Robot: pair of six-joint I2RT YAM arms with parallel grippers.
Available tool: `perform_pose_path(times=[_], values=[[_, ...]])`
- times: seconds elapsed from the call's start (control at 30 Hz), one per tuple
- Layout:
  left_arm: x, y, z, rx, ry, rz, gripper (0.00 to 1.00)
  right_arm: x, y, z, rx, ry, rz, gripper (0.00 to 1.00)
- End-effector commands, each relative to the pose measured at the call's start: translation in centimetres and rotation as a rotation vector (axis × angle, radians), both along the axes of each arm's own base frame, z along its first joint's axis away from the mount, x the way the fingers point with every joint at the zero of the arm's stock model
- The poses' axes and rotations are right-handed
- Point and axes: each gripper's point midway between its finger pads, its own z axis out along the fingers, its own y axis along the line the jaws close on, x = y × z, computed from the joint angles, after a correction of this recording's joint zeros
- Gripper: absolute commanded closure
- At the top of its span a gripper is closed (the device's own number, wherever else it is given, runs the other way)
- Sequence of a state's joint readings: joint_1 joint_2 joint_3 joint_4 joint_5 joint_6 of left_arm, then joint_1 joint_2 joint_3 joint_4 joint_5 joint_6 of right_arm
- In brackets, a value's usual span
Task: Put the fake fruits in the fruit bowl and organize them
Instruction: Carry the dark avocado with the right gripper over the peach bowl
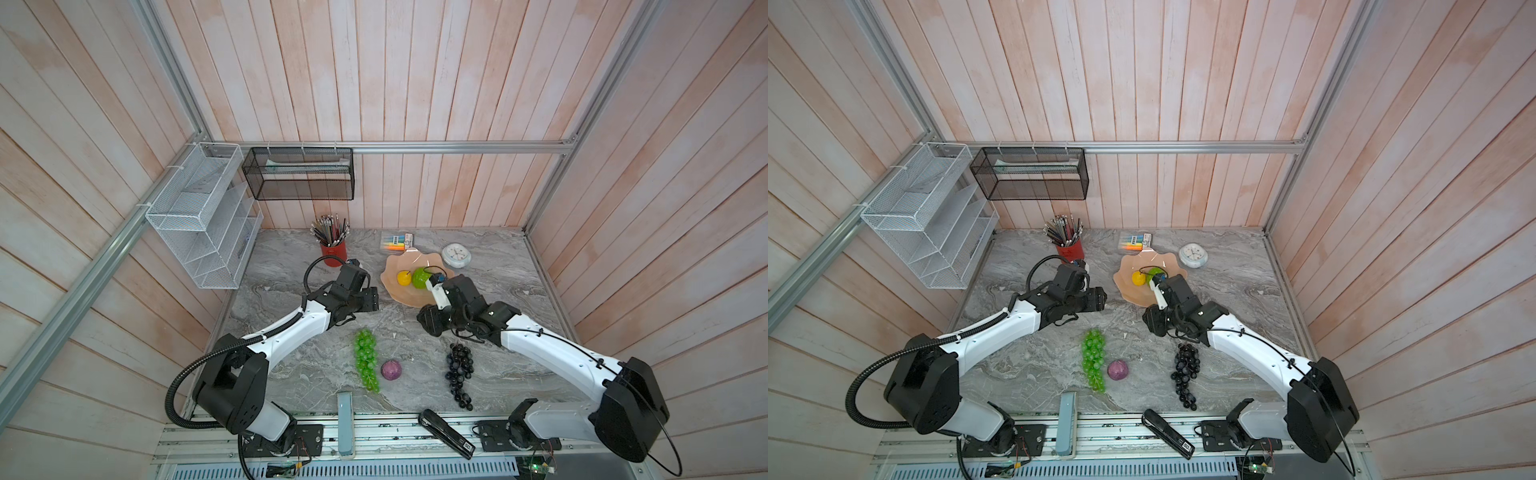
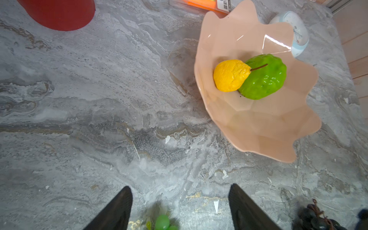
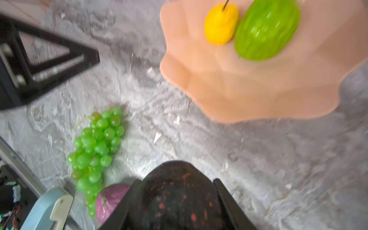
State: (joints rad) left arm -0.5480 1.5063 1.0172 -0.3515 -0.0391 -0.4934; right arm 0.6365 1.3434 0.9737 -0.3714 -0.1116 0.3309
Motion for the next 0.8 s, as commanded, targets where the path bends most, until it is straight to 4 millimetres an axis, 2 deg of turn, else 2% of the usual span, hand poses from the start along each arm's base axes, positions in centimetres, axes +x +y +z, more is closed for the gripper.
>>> perform_pose_path(times=[0.0, 0.1, 0.37, 0.57, 0.77], values=[[-0.4, 1.4, 1.4, 0.011, -0.032, 0.029, 0.22, 3.2, 0.6, 0.6, -0.042, -0.066, 0.067, 0.61], [-1.0, 2.2, 2.0, 0.014, -0.043, 0.044, 0.22, 5.7, 0.2, -0.7, -0.149, -0.093, 0.060, 0.61], [-1.6, 3.8, 2.8, 0.012, -0.052, 0.068, 0.22, 10.5, 1.5, -3.5, -0.178, -0.115, 0.075, 0.59], [-1.8, 3.8, 2.8, 0.009, -0.044, 0.063, 0.22, 12.5, 1.2, -5.2, -0.251, -0.127, 0.066, 0.58], [-1.6, 3.7, 2.8, 0.011, -0.040, 0.061, 0.22, 13.3, 0.6, -6.4, -0.279, -0.115, 0.064, 0.57]])
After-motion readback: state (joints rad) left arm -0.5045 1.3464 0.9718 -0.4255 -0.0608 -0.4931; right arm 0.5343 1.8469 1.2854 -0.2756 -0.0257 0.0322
